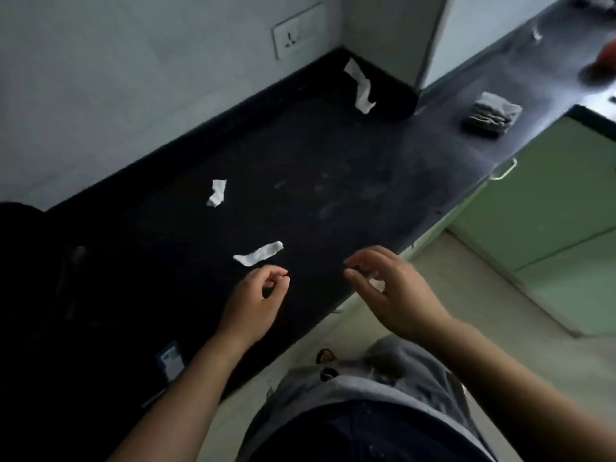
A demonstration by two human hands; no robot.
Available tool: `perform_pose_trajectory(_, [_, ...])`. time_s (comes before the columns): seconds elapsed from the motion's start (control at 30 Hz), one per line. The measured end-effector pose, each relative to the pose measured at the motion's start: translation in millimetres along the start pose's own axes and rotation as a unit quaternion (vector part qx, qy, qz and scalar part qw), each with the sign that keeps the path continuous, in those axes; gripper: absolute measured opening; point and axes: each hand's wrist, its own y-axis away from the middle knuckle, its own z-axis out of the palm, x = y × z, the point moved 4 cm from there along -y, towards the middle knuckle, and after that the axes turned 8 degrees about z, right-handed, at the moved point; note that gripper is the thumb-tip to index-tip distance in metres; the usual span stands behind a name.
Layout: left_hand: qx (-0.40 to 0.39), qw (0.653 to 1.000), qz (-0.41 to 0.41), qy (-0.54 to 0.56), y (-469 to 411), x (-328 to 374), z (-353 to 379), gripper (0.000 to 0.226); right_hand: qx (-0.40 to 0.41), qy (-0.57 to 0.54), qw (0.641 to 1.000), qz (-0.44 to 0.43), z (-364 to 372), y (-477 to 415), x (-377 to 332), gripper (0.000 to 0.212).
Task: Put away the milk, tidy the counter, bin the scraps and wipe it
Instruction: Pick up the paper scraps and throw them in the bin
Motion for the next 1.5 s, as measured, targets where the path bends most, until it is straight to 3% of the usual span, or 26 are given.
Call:
perform_pose_trajectory(0.27, [0.126,0.973,-0.163,-0.104,-17,-71,-24,0.035,-0.211,0.082,0.965,-0.134,70,-128,-41,0.031])
perform_pose_trajectory(0.43, [0.126,0.952,-0.238,-0.145,-21,-86,-17,0.059,-0.296,0.166,0.926,-0.165,121,-180,-48,0.040])
perform_pose_trajectory(0.6, [0.100,0.937,-0.260,-0.210,-43,-100,-25,0.065,-0.370,0.259,0.880,-0.144,159,-196,-47,0.057])
perform_pose_trajectory(0.67, [0.089,0.933,-0.258,-0.233,-54,-108,-30,0.065,-0.368,0.296,0.867,-0.155,170,-198,-45,0.055])
perform_pose_trajectory(0.83, [0.102,0.927,-0.256,-0.256,-73,-132,-41,0.060,-0.365,0.303,0.865,-0.160,180,-223,-47,0.022])
perform_pose_trajectory(0.97, [0.136,0.921,-0.246,-0.269,-79,-138,-41,0.054,-0.318,0.227,0.906,-0.160,178,-271,-71,0.015])
perform_pose_trajectory(1.07, [0.155,0.916,-0.257,-0.267,-82,-138,-35,0.053,-0.261,0.187,0.930,-0.182,184,-308,-96,0.013])
perform_pose_trajectory(1.17, [0.146,0.908,-0.271,-0.283,-82,-139,-31,0.055,-0.242,0.191,0.925,-0.223,199,-328,-112,0.018])
perform_pose_trajectory(1.37, [0.155,0.912,-0.258,-0.278,-81,-139,-33,0.052,-0.291,0.260,0.895,-0.216,228,-339,-102,0.020])
perform_pose_trajectory(1.5, [0.160,0.917,-0.250,-0.267,-81,-139,-33,0.052,-0.275,0.210,0.918,-0.194,227,-329,-89,0.014])
